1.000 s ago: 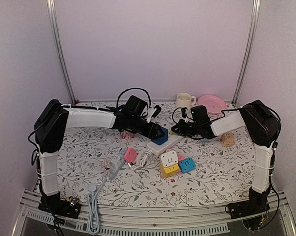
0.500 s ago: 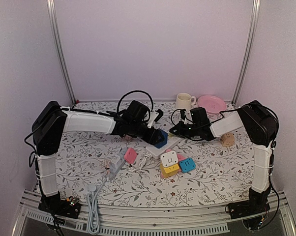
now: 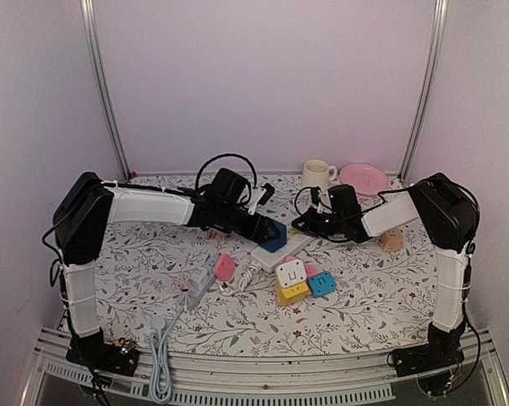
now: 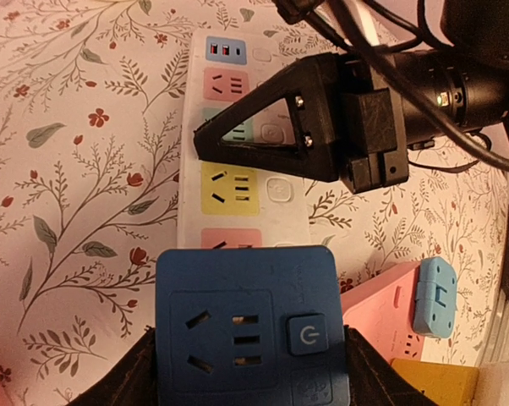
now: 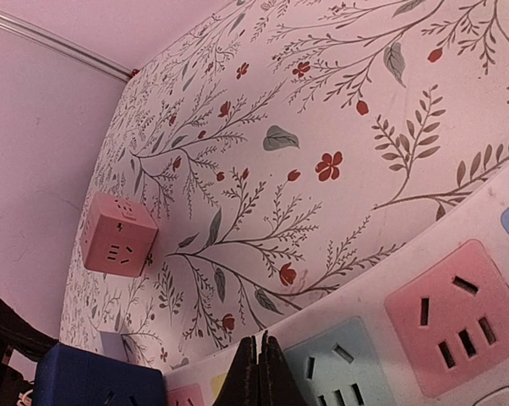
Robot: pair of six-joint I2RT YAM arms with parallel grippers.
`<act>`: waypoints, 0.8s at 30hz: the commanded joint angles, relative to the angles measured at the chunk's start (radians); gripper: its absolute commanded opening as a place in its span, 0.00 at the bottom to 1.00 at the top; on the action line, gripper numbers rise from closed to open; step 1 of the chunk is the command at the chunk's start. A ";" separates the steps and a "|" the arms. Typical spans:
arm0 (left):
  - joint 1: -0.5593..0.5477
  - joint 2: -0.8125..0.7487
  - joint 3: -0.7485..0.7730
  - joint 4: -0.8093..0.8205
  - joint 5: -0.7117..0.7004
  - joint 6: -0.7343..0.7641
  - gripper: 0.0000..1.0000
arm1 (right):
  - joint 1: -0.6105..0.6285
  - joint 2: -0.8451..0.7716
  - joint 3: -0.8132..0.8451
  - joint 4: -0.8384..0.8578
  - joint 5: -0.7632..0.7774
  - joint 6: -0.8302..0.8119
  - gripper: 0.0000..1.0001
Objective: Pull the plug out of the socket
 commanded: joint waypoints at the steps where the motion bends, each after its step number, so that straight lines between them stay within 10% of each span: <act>1: 0.048 -0.073 0.100 0.134 0.190 -0.132 0.00 | -0.011 0.092 -0.076 -0.267 0.062 0.000 0.03; 15: -0.072 -0.046 0.185 -0.027 -0.145 0.121 0.00 | -0.021 0.109 -0.088 -0.244 0.035 0.007 0.03; 24: -0.049 -0.067 0.097 0.081 -0.049 0.071 0.00 | -0.033 0.096 -0.098 -0.241 0.026 0.007 0.03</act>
